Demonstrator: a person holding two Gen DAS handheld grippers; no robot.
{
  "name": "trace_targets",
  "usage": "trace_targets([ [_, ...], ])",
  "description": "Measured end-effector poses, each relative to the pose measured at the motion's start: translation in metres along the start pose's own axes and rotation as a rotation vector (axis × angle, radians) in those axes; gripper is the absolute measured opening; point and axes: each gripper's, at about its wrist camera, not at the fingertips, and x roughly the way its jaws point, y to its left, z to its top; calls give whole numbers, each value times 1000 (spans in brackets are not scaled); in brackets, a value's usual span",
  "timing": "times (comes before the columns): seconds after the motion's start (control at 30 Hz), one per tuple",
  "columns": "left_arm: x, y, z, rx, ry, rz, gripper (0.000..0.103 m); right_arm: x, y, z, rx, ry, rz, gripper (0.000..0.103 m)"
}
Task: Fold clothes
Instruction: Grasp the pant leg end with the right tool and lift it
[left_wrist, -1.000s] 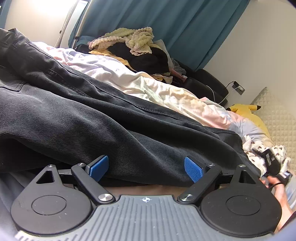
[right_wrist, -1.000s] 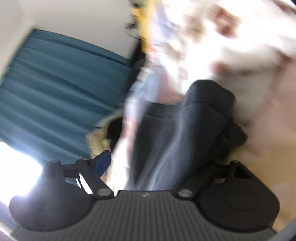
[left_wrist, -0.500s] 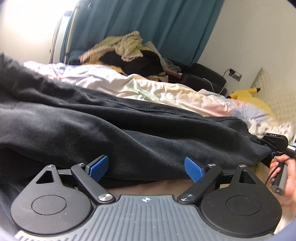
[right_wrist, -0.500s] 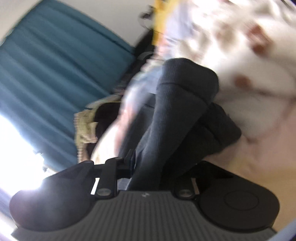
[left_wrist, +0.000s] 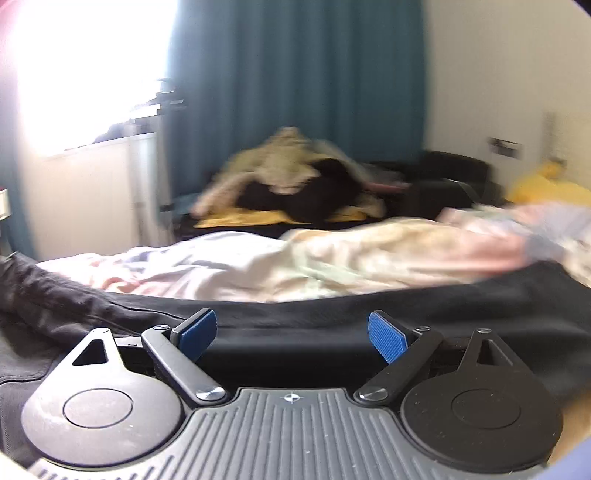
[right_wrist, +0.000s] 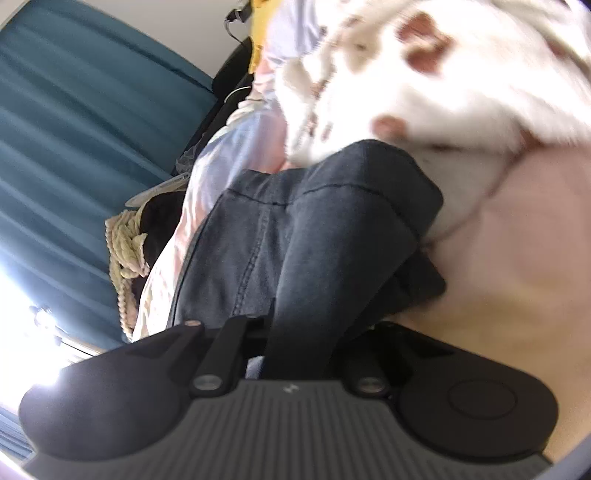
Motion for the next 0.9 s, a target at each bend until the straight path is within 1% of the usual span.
trace_targets([
  [0.07,30,1,-14,46,86,42,91,0,-7,3,6,-2,17,8],
  [0.1,42,3,-23,51,138,45,92,-7,-8,-1,0,-5,22,9],
  [0.13,50,6,-32,40,170,29,92,-11,-8,-3,-12,-10,26,9],
  [0.17,53,8,-36,27,175,17,92,-13,-8,-4,-19,-16,30,9],
  [0.23,54,10,-32,12,191,2,95,-11,-5,-4,-25,-26,30,9],
  [0.3,55,11,-26,38,224,-17,95,-6,-2,1,-31,-34,27,9],
  [0.37,47,14,-17,73,240,-51,96,-10,3,1,-57,-54,35,9],
  [0.4,41,18,-14,74,241,-63,96,-13,6,1,-80,-66,44,9],
  [0.47,20,31,-9,47,237,-57,96,-15,15,1,-144,-91,59,9],
  [0.57,-17,56,-5,-1,199,-67,97,-8,21,2,-147,-108,60,9],
  [0.67,-56,73,3,-23,166,-18,97,-12,33,2,-165,-130,55,9],
  [0.7,-66,77,6,-30,177,9,97,-16,39,1,-179,-138,54,9],
  [0.77,-94,88,9,-75,191,50,97,-28,50,-3,-208,-151,57,10],
  [0.83,-121,106,11,-134,136,18,102,-34,67,-7,-258,-159,58,10],
  [0.9,-134,123,11,-175,98,3,102,-41,85,-13,-314,-168,45,11],
])
